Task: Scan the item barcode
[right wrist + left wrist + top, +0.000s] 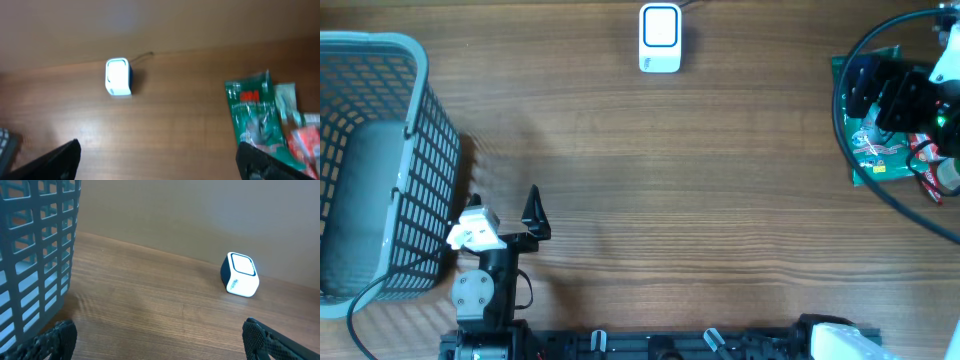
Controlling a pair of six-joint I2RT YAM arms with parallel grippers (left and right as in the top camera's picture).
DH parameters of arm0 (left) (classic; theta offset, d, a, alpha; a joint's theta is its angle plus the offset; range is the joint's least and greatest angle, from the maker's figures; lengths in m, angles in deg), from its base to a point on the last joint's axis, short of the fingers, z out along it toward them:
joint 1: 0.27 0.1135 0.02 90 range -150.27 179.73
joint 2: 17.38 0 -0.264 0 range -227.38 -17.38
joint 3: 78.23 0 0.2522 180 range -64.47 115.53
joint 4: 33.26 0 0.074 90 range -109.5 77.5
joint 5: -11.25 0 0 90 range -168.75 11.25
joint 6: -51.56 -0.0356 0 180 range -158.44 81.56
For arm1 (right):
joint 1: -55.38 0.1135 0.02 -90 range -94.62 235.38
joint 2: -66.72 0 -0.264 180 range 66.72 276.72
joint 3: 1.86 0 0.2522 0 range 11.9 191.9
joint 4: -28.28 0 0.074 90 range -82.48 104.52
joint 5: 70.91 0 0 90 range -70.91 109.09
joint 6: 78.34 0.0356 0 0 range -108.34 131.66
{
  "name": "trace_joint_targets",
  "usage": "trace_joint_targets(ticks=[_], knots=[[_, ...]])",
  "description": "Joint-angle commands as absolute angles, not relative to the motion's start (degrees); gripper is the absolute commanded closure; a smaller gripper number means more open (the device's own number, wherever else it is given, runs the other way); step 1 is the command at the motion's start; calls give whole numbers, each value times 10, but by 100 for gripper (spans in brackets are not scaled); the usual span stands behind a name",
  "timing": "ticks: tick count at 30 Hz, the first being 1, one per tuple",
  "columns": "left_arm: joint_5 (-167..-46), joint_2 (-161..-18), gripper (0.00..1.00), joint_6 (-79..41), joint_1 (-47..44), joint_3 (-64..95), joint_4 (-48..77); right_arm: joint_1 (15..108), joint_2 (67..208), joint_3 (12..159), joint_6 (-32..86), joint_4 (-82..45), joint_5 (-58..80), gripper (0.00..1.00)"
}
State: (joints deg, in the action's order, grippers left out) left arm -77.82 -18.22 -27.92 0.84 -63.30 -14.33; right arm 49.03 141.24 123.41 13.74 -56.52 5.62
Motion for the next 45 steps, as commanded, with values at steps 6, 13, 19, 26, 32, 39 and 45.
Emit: trace_joint_targets(ticks=[6,13,19,26,32,39,45], knots=[[-783,-179,0,-290,6,-636,-143,562,1102,871,87,-170,10,0],[-783,-179,0,-290,6,-636,-143,562,783,447,89,116,43,0],[-783,-179,0,-290,6,-636,-143,561,669,207,146,263,107,0],[-783,-179,0,-290,6,-636,-143,559,669,122,112,233,157,0],[-783,-179,0,-290,6,-636,-143,559,669,122,103,145,165,0],[-783,-179,0,-290,6,-636,-143,559,670,122,102,146,165,0],[-782,-179,0,-291,6,-636,-143,559,670,122,102,146,165,0]])
